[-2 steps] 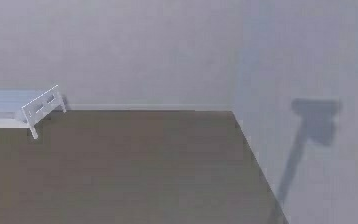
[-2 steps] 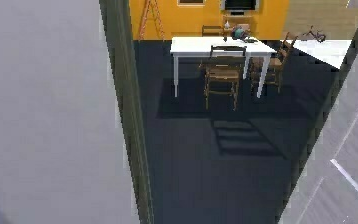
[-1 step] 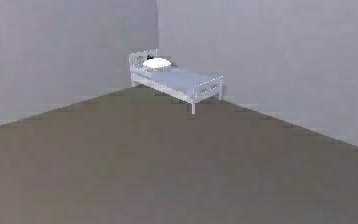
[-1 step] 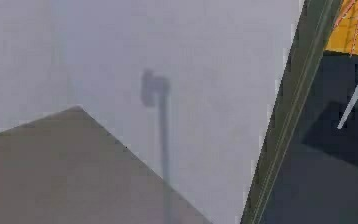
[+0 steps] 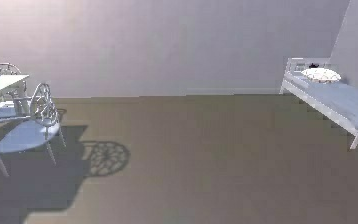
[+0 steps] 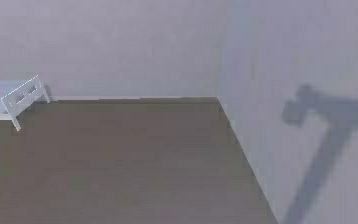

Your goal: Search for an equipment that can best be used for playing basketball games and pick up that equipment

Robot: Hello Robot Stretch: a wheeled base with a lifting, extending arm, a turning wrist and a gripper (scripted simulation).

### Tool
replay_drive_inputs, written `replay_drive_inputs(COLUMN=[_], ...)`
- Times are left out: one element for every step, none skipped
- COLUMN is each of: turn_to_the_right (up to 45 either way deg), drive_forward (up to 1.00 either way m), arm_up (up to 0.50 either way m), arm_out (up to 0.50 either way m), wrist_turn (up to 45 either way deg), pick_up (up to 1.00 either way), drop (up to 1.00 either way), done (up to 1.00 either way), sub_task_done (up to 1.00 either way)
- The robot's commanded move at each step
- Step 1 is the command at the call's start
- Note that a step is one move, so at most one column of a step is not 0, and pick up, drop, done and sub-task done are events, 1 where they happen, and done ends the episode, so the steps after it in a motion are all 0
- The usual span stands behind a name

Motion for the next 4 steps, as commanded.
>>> replay_drive_inputs(turn_to_the_right=[-3.0, 0.0, -12.0, 0.0], drive_forward=[0.0, 0.2, 0.0, 1.0], arm_up=[0.0, 0.0, 0.0, 0.0], arm_out=[0.0, 0.0, 0.0, 0.0], wrist_turn=[0.0, 0.0, 0.0, 0.0], pick_up=[0.0, 0.0, 0.0, 0.0], drop=[0.0, 0.0, 0.0, 0.0], done=[0.0, 0.0, 0.0, 0.0], sub_task_done=[0.0, 0.0, 0.0, 0.0])
